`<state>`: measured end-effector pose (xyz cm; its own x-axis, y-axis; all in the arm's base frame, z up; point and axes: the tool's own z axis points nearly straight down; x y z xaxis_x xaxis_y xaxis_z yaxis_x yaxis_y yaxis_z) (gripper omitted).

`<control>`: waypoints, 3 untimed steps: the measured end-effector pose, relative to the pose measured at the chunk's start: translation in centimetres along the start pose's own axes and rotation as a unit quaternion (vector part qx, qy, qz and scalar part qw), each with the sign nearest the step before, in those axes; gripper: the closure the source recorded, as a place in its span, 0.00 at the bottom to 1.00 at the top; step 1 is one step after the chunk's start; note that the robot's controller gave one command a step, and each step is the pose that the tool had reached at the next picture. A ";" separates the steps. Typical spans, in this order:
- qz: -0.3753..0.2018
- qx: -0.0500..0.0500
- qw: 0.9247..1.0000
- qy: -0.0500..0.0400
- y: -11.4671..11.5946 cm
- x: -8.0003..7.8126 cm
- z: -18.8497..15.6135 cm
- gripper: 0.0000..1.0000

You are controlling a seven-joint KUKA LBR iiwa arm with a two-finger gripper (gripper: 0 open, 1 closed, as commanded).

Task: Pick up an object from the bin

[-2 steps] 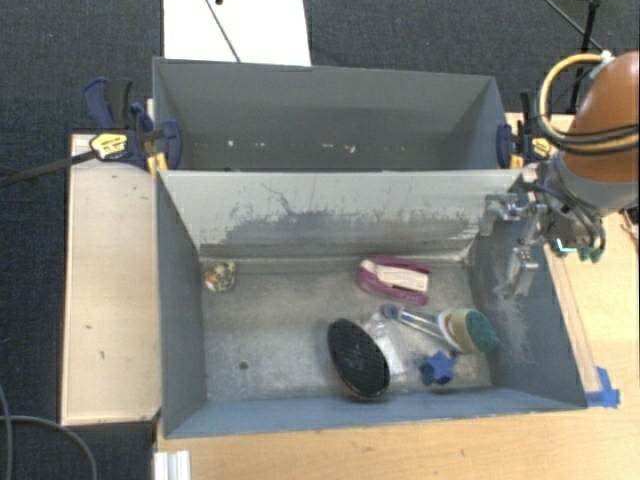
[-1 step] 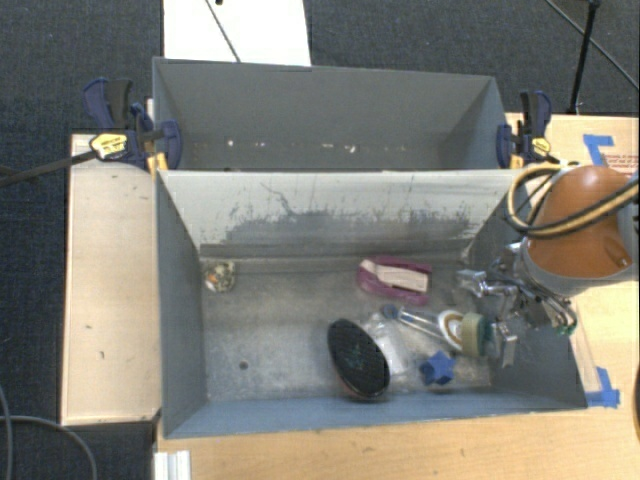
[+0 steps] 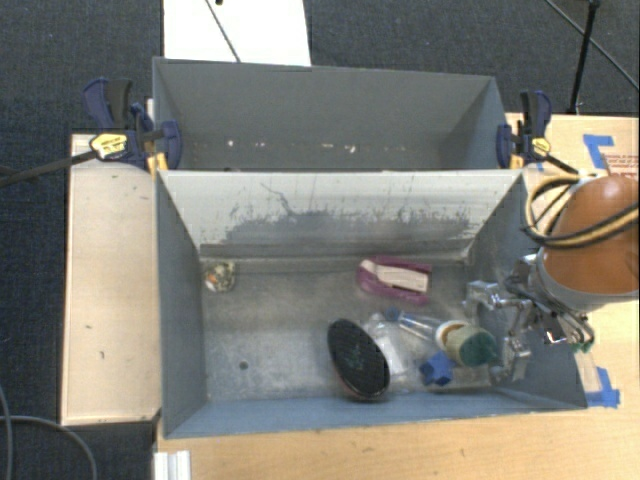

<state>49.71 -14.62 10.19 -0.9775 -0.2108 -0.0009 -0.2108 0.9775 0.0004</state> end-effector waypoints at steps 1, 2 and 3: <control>0.072 0.001 0.997 -0.003 -0.3 -0.4 0.1 0.00; 0.190 0.000 0.982 0.001 0.8 0.5 3.2 0.00; 0.188 0.000 0.982 0.001 0.8 0.4 3.2 0.00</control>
Offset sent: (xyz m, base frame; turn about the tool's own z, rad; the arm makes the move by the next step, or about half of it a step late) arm 0.0040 -0.0023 -0.0010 0.1464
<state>49.14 -13.96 6.96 -0.9863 0.1647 0.0005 0.1647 0.9863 0.0002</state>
